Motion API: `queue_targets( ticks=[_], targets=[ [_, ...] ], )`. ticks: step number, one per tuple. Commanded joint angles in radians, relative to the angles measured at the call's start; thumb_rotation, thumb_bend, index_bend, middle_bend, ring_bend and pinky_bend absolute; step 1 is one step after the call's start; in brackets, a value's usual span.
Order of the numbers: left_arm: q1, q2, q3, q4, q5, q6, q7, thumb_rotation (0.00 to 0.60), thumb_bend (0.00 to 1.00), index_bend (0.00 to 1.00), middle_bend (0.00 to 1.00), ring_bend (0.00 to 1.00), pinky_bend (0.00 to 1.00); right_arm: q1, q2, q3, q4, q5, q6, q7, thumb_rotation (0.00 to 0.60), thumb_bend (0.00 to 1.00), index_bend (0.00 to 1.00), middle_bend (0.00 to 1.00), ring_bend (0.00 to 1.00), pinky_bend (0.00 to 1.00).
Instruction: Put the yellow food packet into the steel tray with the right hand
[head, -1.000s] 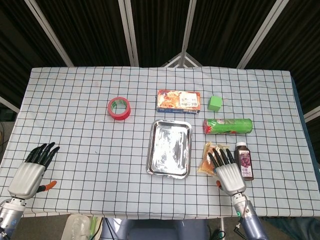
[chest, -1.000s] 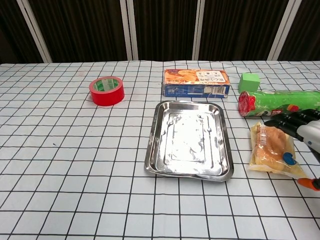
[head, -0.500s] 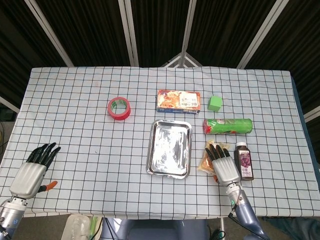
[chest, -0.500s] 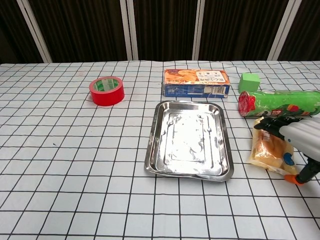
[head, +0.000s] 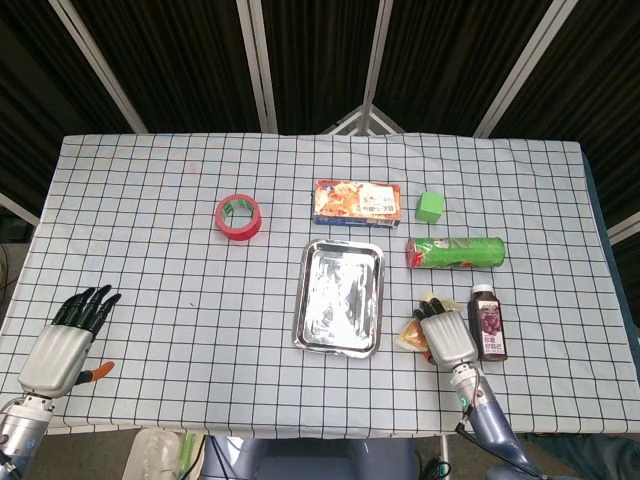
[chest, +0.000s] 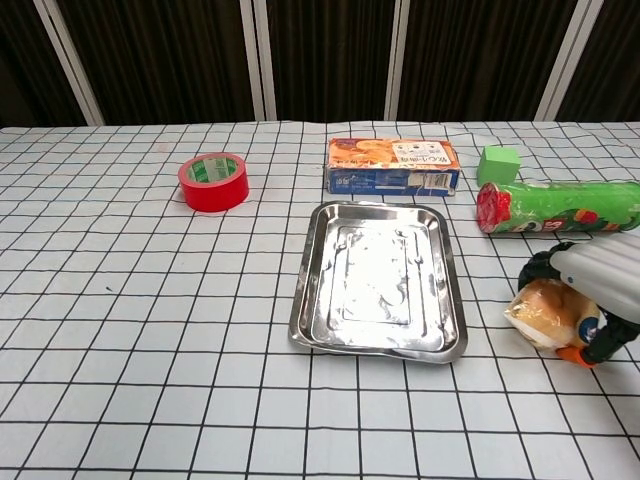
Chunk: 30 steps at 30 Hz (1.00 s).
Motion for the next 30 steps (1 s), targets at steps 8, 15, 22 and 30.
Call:
queue_targets(
  ticks=[8,15,22,30],
  targets=[
    [0.0,-0.003,0.0,-0.002,0.001,-0.001,0.006,0.6,0.08,0.0,0.0,0.0,0.09,0.025,0.021,-0.004,-0.118,-0.035,0.07,-0.119,0.6,0.36,0.36,0.4,0.32,0.6],
    [0.001,-0.001,-0.001,-0.003,-0.001,0.003,0.003,0.6,0.08,0.0,0.0,0.0,0.09,0.094,-0.021,0.03,-0.228,-0.007,0.081,-0.298,0.6,0.36,0.36,0.41,0.33,0.6],
    [0.002,0.005,0.0,-0.003,0.004,0.007,-0.011,0.6,0.08,0.0,0.0,0.0,0.09,0.21,-0.149,0.099,-0.224,0.075,0.058,-0.44,0.6,0.36,0.36,0.41,0.34,0.6],
    [0.001,0.011,0.001,-0.003,-0.003,0.0,-0.019,0.6,0.08,0.0,0.0,0.0,0.09,0.338,-0.299,0.149,-0.067,0.2,0.021,-0.546,0.6,0.36,0.35,0.41,0.34,0.58]
  ],
)
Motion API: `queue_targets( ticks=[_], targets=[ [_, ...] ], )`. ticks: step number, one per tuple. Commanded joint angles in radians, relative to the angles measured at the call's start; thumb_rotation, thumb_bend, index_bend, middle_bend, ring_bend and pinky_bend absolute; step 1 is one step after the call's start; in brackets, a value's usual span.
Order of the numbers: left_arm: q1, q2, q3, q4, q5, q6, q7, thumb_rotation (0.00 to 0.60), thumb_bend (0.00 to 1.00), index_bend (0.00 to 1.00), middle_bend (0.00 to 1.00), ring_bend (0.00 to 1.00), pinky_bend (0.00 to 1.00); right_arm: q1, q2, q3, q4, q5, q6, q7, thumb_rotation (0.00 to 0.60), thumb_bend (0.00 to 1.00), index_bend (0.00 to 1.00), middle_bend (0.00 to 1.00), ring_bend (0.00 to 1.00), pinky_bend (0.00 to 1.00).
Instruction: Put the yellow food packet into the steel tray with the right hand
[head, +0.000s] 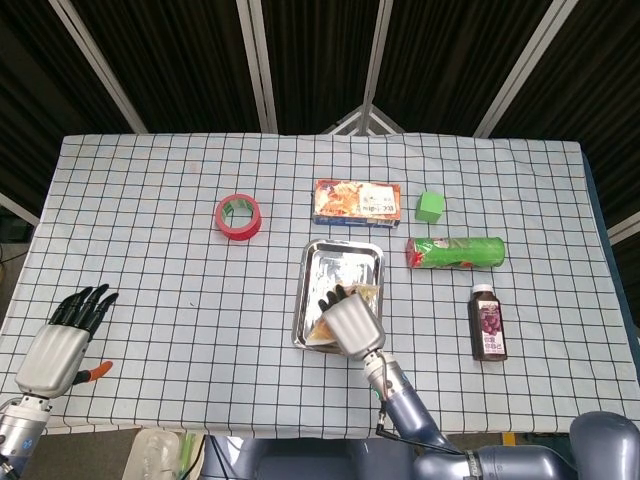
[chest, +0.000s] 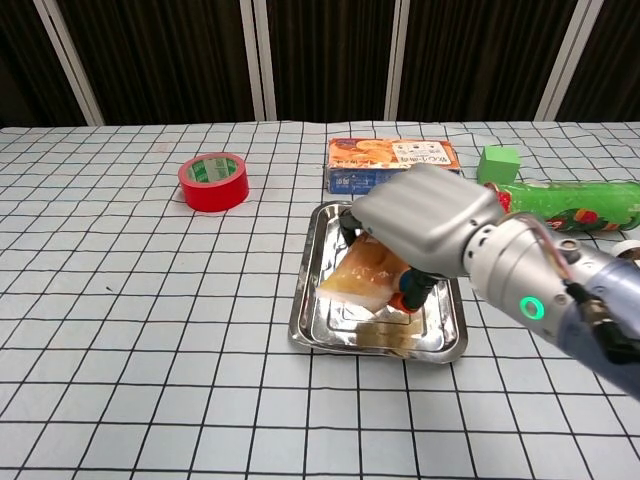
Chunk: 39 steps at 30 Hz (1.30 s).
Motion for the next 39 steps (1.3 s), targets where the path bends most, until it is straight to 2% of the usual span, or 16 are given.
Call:
queue_targets(
  ticks=[1,2,4,5,6,8,14,22,25,26,29,30,31,33,36,39],
  targets=[
    [-0.001,0.001,0.0,-0.001,-0.002,-0.003,0.0,0.6,0.08,0.0,0.0,0.0,0.09,0.059,-0.062,0.027,0.076,0.072,-0.023,-0.044,0.6,0.36,0.33,0.41,0.34,0.56],
    [-0.001,0.002,0.0,-0.001,-0.004,-0.005,-0.001,0.6,0.08,0.0,0.0,0.0,0.09,0.068,-0.069,0.029,0.088,0.091,-0.03,-0.043,0.6,0.36,0.26,0.38,0.31,0.52],
    [-0.003,0.004,0.0,-0.001,-0.005,-0.008,-0.005,0.6,0.08,0.0,0.0,0.0,0.09,0.078,-0.072,0.029,0.098,0.111,-0.039,-0.03,0.6,0.36,0.1,0.27,0.19,0.42],
    [-0.003,0.004,-0.001,0.0,-0.007,-0.008,-0.006,0.6,0.08,0.0,0.0,0.0,0.09,0.08,-0.067,0.024,0.099,0.12,-0.041,-0.025,0.6,0.36,0.03,0.16,0.1,0.34],
    [-0.003,0.004,-0.002,0.0,-0.008,-0.008,-0.007,0.6,0.08,0.0,0.0,0.0,0.09,0.081,-0.063,0.02,0.096,0.128,-0.039,-0.026,0.6,0.36,0.0,0.08,0.04,0.27],
    [-0.002,0.004,-0.002,0.0,-0.009,-0.008,-0.006,0.6,0.08,0.0,0.0,0.0,0.09,0.082,-0.046,0.01,0.075,0.161,-0.019,-0.05,0.6,0.35,0.0,0.01,0.0,0.19],
    [-0.002,-0.001,0.001,-0.004,-0.004,-0.008,0.006,0.6,0.08,0.0,0.0,0.0,0.09,0.064,0.022,-0.02,-0.061,0.172,0.054,-0.051,0.6,0.29,0.0,0.0,0.0,0.15],
    [-0.002,-0.003,0.003,-0.007,-0.004,-0.01,0.016,0.6,0.08,0.0,0.0,0.0,0.09,0.016,0.169,-0.065,-0.249,0.131,0.177,-0.054,0.6,0.28,0.0,0.0,0.0,0.13],
    [-0.001,-0.001,0.002,-0.007,-0.004,-0.007,0.012,0.6,0.08,0.0,0.0,0.0,0.09,-0.06,0.275,-0.147,-0.334,0.027,0.263,-0.007,0.6,0.28,0.0,0.0,0.0,0.11],
    [-0.001,0.0,0.002,-0.007,-0.004,-0.006,0.01,0.6,0.08,0.0,0.0,0.0,0.09,-0.101,0.322,-0.196,-0.346,-0.043,0.304,0.029,0.6,0.28,0.0,0.0,0.0,0.1],
    [0.002,0.0,0.004,-0.007,0.004,0.001,0.009,0.6,0.08,0.0,0.0,0.0,0.09,-0.23,0.421,-0.337,-0.297,-0.262,0.431,0.202,0.6,0.28,0.0,0.0,0.0,0.05],
    [0.003,0.0,0.005,-0.008,0.009,0.006,0.008,0.6,0.08,0.0,0.0,0.0,0.09,-0.285,0.449,-0.383,-0.243,-0.33,0.491,0.297,0.6,0.28,0.0,0.0,0.0,0.03],
    [0.004,0.0,0.005,-0.008,0.013,0.01,0.009,0.6,0.08,0.0,0.0,0.0,0.09,-0.321,0.464,-0.41,-0.2,-0.364,0.527,0.363,0.6,0.28,0.0,0.0,0.0,0.02],
    [0.008,-0.004,0.009,-0.009,0.028,0.021,0.013,0.6,0.08,0.0,0.0,0.0,0.09,-0.408,0.494,-0.462,-0.054,-0.432,0.611,0.578,0.6,0.28,0.0,0.0,0.0,0.01],
    [0.007,-0.012,0.018,-0.009,0.056,0.028,0.018,0.6,0.08,0.0,0.0,0.0,0.09,-0.471,0.514,-0.455,0.103,-0.425,0.658,0.812,0.6,0.28,0.0,0.0,0.0,0.01],
    [0.008,-0.019,0.025,-0.005,0.083,0.037,0.026,0.6,0.08,0.0,0.0,0.0,0.09,-0.497,0.526,-0.431,0.149,-0.427,0.685,0.879,0.6,0.28,0.0,0.0,0.0,0.01]
  ],
)
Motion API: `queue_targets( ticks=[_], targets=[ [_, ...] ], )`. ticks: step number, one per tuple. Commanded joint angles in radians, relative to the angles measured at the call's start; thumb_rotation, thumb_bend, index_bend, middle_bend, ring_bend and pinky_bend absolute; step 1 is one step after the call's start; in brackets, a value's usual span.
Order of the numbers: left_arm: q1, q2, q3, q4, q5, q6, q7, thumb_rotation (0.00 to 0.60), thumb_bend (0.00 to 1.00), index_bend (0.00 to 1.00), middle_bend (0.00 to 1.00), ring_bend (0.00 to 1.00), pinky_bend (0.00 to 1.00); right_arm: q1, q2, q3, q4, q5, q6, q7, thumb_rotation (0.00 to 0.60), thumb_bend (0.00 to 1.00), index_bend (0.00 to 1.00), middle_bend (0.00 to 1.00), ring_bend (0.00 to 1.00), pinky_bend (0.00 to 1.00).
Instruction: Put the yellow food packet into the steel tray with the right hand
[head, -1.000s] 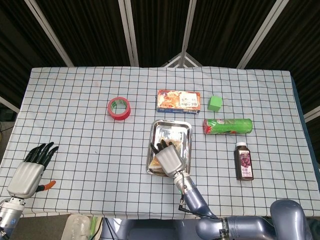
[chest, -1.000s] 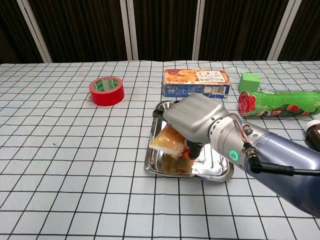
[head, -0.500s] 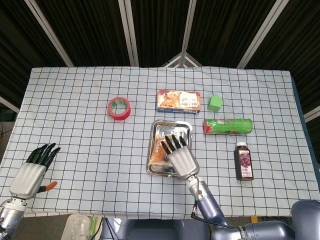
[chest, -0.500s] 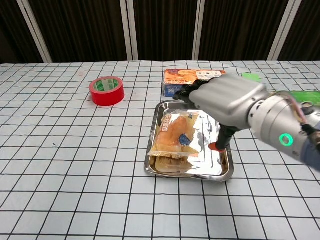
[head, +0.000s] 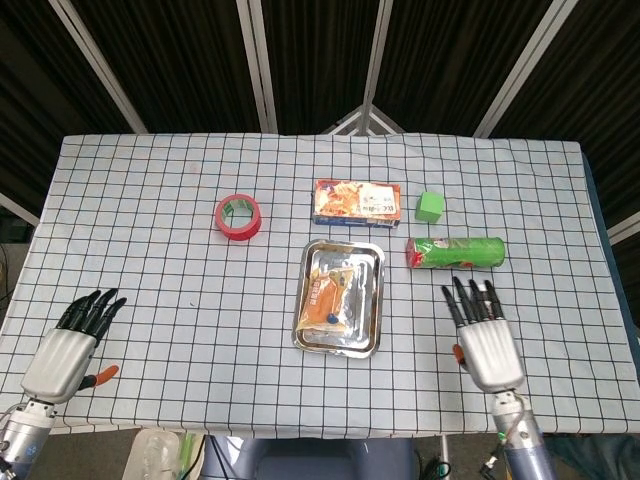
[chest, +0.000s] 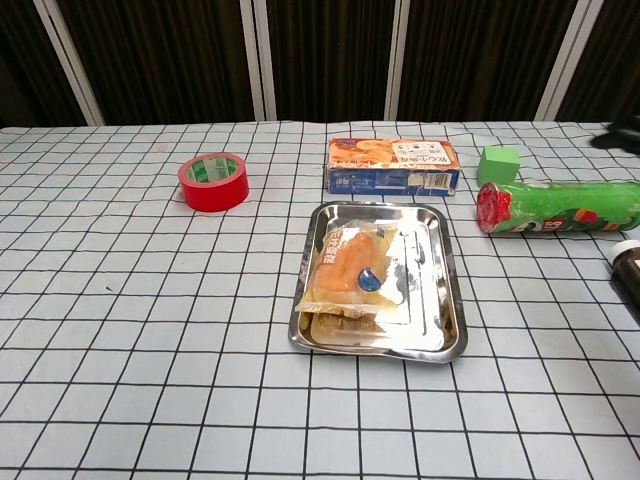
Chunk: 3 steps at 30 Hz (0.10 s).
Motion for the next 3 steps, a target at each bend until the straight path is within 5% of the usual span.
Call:
queue_targets(
  ticks=[1,3],
  targets=[
    [0.001,-0.008,0.011,0.003,0.03,0.011,0.006,0.6,0.08,0.0,0.0,0.0,0.09,-0.171,0.094,-0.062,0.234,-0.09,0.159,0.322,0.6,0.28,0.0,0.0,0.0,0.01],
    [0.002,-0.007,0.016,0.005,0.041,0.016,0.002,0.6,0.08,0.0,0.0,0.0,0.09,-0.175,0.096,-0.059,0.238,-0.105,0.149,0.338,0.6,0.28,0.0,0.0,0.0,0.0]
  ],
)
